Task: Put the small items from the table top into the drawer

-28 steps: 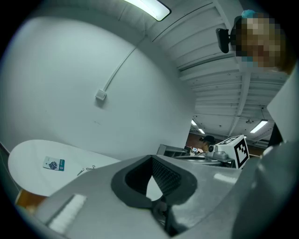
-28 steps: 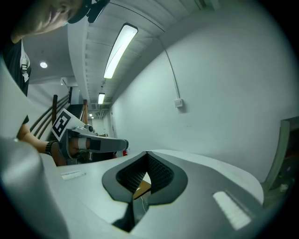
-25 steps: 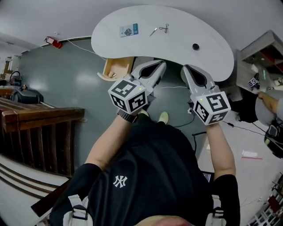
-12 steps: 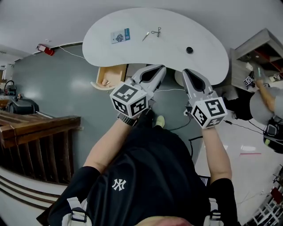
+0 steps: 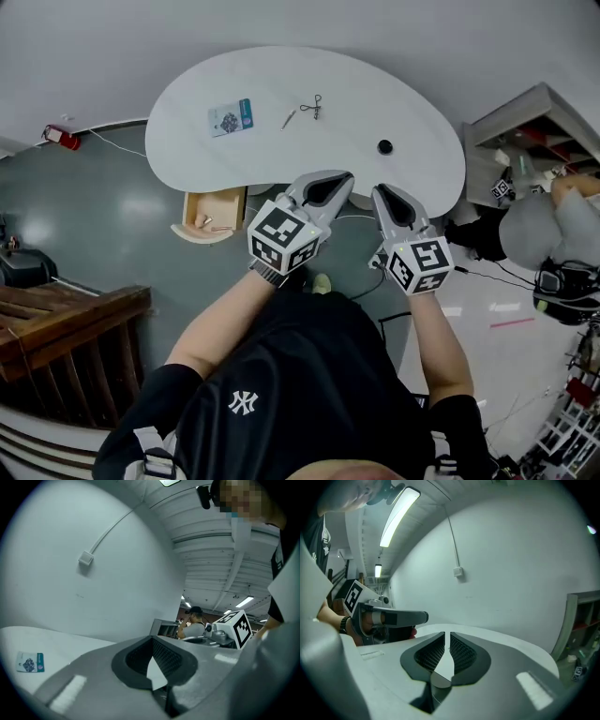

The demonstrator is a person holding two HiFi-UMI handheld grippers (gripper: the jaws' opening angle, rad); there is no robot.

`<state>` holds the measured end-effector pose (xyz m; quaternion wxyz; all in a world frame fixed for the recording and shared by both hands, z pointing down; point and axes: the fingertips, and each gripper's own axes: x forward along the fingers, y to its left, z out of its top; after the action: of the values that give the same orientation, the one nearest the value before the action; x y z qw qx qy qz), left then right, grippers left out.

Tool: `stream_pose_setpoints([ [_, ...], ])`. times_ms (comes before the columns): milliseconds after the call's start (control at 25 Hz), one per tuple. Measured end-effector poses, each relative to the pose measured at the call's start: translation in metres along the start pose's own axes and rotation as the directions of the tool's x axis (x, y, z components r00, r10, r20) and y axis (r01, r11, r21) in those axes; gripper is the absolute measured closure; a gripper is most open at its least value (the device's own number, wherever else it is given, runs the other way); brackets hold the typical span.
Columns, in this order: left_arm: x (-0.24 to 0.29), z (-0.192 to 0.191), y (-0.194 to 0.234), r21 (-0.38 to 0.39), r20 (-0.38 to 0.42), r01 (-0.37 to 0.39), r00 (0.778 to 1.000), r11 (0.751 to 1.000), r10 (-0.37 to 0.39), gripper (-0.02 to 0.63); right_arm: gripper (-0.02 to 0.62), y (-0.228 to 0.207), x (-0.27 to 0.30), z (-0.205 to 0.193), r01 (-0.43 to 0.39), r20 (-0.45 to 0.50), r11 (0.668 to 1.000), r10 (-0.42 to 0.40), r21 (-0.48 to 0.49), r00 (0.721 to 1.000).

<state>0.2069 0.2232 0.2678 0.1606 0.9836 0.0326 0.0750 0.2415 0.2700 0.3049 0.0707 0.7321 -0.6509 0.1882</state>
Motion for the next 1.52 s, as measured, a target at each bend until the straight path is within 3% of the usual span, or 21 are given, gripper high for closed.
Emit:
stream_pose_setpoints([
  [240,0.029,-0.015,0.040,-0.006,-0.051,0.065,0.997,0.998,-0.066,0.606,0.522,-0.022,0.037,-0.005,0.087,-0.062,0.996,-0.087,0.004,0.994],
  [560,0.070,-0.047,0.058,-0.020,-0.095,0.099,0.990,0.995,-0.101,0.606,0.467,-0.082,0.067,-0.050,0.154,-0.184,0.988,-0.147,0.028,0.972],
  [920,0.125,-0.080,0.080,-0.044,-0.128,0.047,0.990,0.998,-0.052,0.604,0.422,-0.143,0.106,-0.097,0.133,-0.253,0.991,-0.121,0.028,0.960],
  [1360,0.182,-0.122,0.097,-0.095,-0.195,-0.040,0.981,0.995,0.020,0.606,0.366,-0.209,0.146,-0.168,0.111,-0.376,0.992,-0.081,0.058,0.923],
  [1520,0.191,-0.132,0.105,-0.108,-0.219,-0.080,0.974,0.991,0.055,0.606,0.327,-0.225,0.164,-0.186,0.093,-0.406,0.995,-0.075,0.023,0.911],
])
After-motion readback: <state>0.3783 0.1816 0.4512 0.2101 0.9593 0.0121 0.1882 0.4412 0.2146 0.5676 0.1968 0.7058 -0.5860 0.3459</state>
